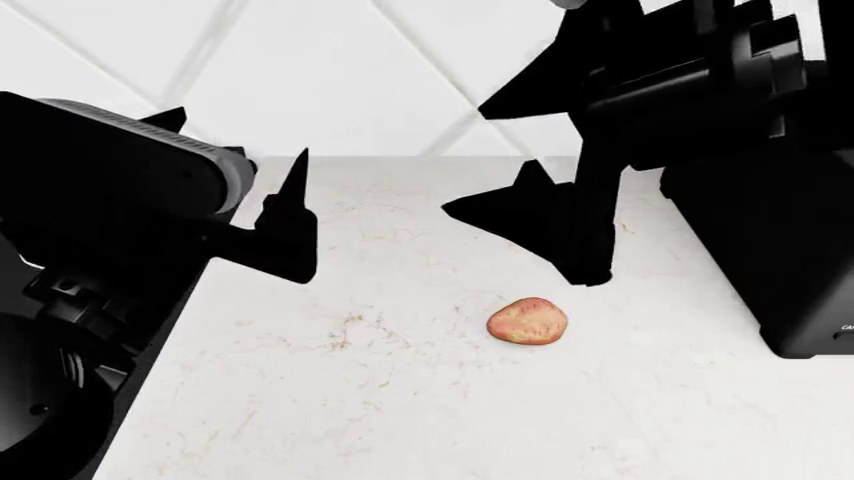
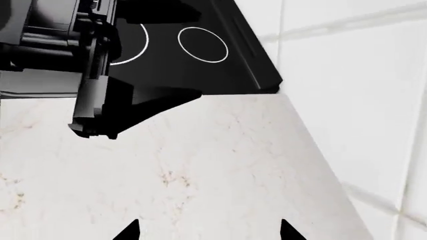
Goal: Pick the strawberry, sweet potato from the counter and place them in the cabinet. Then close the cabinet.
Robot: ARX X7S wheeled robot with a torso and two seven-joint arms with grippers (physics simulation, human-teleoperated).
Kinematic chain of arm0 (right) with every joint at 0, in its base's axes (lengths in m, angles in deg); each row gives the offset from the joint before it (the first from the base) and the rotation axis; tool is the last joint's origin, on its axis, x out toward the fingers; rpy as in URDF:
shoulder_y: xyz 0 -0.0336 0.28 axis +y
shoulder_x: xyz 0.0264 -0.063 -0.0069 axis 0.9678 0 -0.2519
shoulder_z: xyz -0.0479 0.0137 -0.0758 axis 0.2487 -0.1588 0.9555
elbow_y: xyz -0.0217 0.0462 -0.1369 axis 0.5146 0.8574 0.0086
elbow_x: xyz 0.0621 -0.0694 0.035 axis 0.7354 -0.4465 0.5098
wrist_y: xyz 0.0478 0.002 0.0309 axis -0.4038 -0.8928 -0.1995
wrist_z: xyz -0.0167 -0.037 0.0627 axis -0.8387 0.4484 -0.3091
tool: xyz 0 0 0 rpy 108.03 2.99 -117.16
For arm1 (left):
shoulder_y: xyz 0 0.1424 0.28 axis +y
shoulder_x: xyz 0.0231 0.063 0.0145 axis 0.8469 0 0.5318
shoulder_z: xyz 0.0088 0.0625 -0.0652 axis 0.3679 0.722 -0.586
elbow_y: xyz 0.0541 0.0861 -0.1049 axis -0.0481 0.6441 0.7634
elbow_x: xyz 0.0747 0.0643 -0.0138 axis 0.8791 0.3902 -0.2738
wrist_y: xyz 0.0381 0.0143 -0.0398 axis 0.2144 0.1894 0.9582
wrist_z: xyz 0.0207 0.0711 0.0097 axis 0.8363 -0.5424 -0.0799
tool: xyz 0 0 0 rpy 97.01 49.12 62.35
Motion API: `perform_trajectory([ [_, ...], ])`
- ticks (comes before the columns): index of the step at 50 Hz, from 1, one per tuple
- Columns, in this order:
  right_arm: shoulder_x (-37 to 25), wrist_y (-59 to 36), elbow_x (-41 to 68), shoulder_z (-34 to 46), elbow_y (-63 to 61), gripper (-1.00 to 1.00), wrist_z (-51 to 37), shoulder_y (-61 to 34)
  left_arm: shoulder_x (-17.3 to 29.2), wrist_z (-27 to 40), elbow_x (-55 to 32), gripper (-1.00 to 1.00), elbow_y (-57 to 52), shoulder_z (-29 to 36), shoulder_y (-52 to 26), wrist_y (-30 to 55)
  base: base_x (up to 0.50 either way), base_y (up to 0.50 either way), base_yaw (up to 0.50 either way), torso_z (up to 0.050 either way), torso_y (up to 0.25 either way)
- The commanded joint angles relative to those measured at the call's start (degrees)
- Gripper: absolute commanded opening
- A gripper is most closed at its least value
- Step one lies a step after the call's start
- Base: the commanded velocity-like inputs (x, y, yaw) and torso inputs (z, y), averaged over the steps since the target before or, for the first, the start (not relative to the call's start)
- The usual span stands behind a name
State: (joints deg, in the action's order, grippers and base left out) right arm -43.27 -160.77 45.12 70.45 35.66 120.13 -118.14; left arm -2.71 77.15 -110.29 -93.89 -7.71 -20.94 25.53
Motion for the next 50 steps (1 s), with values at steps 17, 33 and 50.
perform_trajectory([
  [17,-3.6,-4.4,1.0,10.5,0.2,1.00,1.7,-3.5,0.2,0.2,0.1,1.00,0.0,0.4,0.2,-0.5,0.00,0.00,0.00,0.000,0.000],
  [33,-5.3,-4.9,12.0,13.2,0.9,1.00,-2.3,-5.2,0.3,-0.4,0.9,1.00,0.1,0.9,0.6,-0.9,0.00,0.00,0.00,0.000,0.000],
  [50,-6.5,-0.6,9.0,18.0,2.1,1.00,-4.3,-3.9,0.2,-0.2,0.6,1.00,-0.1,1.3,0.2,-1.1,0.00,0.00,0.00,0.000,0.000],
])
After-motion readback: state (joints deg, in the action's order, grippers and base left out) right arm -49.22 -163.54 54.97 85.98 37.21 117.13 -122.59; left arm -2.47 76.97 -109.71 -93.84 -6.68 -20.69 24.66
